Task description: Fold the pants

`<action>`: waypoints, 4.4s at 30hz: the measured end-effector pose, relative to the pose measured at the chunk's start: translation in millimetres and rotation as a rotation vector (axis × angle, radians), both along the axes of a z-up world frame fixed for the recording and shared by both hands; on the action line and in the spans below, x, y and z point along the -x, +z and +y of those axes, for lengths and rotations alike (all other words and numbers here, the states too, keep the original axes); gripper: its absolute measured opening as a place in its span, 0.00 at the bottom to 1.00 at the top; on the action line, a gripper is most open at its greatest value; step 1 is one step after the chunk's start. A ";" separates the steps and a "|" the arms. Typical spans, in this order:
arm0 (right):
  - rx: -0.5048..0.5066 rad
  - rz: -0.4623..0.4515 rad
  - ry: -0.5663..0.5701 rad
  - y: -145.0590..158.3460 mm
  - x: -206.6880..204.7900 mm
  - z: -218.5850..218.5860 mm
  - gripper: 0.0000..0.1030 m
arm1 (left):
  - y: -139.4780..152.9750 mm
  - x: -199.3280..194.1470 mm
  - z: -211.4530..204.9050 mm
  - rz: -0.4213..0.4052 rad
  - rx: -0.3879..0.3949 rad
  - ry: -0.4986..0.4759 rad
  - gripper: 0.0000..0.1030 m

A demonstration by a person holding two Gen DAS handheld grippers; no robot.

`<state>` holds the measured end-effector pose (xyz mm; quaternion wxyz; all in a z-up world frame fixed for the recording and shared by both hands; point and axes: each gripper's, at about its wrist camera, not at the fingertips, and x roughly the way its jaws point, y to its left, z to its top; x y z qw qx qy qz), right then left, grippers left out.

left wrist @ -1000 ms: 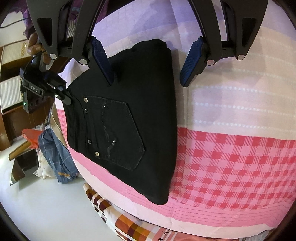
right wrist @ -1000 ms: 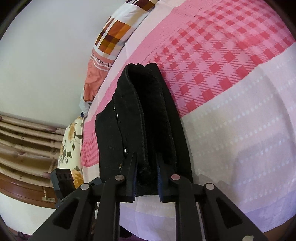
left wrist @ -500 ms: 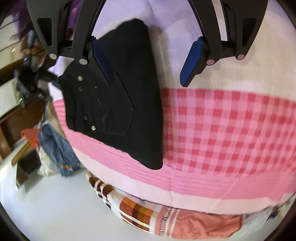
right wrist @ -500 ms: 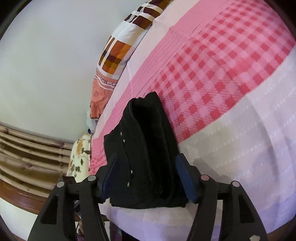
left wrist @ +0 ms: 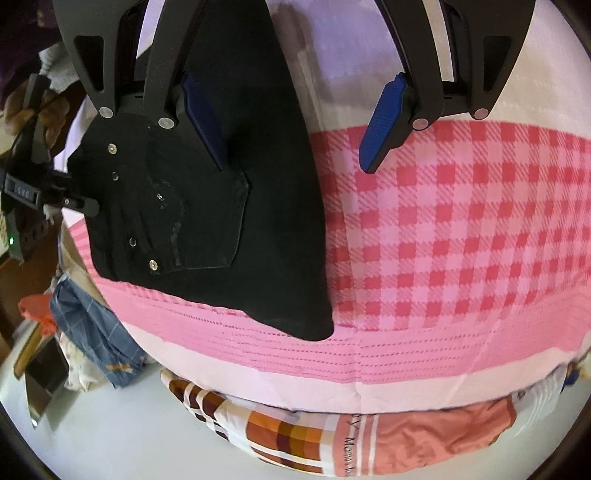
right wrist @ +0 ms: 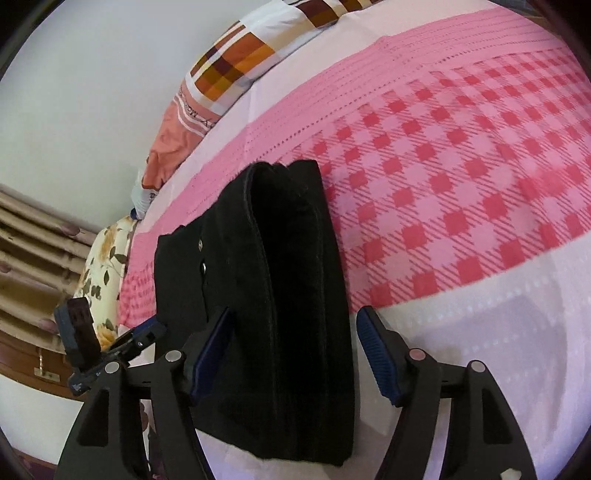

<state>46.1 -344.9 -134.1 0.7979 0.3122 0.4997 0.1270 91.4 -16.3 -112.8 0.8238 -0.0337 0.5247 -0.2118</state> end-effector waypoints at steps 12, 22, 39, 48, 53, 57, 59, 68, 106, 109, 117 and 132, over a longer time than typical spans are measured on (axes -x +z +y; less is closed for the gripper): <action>-0.032 -0.081 0.106 -3.0 -13.1 2.1 0.67 | -6.3 -10.2 -17.0 -0.049 -0.091 -0.036 0.77; -0.176 -0.034 0.103 -9.2 -21.5 -11.0 0.79 | -15.7 -20.4 -18.8 -0.026 -0.075 -0.056 0.83; -0.295 -0.042 0.107 -0.1 -16.4 14.3 0.27 | 25.1 -1.2 -37.7 -0.148 -0.018 -0.078 0.18; -0.345 -0.068 0.156 17.5 -36.5 57.7 0.27 | 49.6 3.8 -6.1 -0.223 -0.043 -0.007 0.18; -0.354 -0.087 0.198 25.8 -52.7 92.7 0.27 | 59.4 0.2 19.4 -0.251 -0.056 0.045 0.18; -0.355 -0.095 0.237 33.4 -71.1 122.7 0.27 | 66.4 -5.0 49.2 -0.268 -0.063 0.094 0.18; -0.358 -0.097 0.257 35.8 -82.0 137.7 0.27 | 69.4 -9.2 60.7 -0.277 -0.071 0.111 0.18; -0.378 -0.096 0.327 37.2 -126.6 200.8 0.27 | 75.7 -39.2 125.0 -0.314 -0.111 0.206 0.18; -0.392 -0.052 0.334 -5.9 -244.7 291.9 0.27 | 22.3 -161.9 230.8 -0.303 -0.184 0.336 0.18; -0.391 -0.045 0.327 -9.6 -245.8 290.5 0.27 | 18.8 -162.9 232.6 -0.297 -0.182 0.339 0.18; -0.371 -0.024 0.301 -21.0 -246.2 283.4 0.27 | 11.2 -164.7 234.4 -0.290 -0.180 0.346 0.19; -0.147 -0.082 0.316 -16.7 -242.9 293.1 0.27 | -3.2 -164.0 242.9 -0.283 -0.180 0.395 0.33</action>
